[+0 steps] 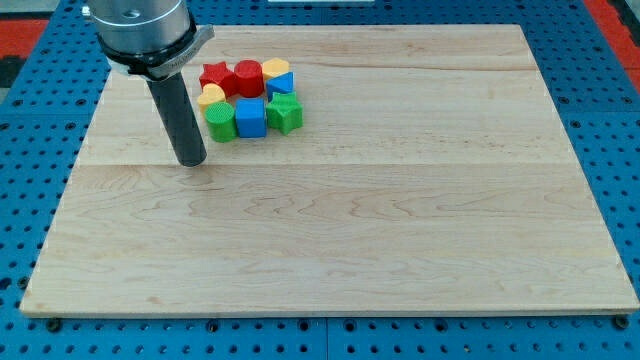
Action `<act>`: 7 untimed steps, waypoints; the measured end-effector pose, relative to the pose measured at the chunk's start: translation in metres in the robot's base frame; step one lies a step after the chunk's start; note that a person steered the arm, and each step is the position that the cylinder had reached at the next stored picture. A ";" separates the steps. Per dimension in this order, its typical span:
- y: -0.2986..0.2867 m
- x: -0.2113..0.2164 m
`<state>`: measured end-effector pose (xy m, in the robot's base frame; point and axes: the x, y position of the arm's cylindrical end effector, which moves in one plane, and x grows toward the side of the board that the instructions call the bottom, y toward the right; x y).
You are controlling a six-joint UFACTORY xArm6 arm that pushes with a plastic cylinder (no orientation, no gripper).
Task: Push group of blocks a bit up
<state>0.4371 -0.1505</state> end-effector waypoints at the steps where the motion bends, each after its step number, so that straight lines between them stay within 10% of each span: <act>1: 0.000 0.000; 7: 0.030 -0.001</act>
<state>0.4359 -0.1208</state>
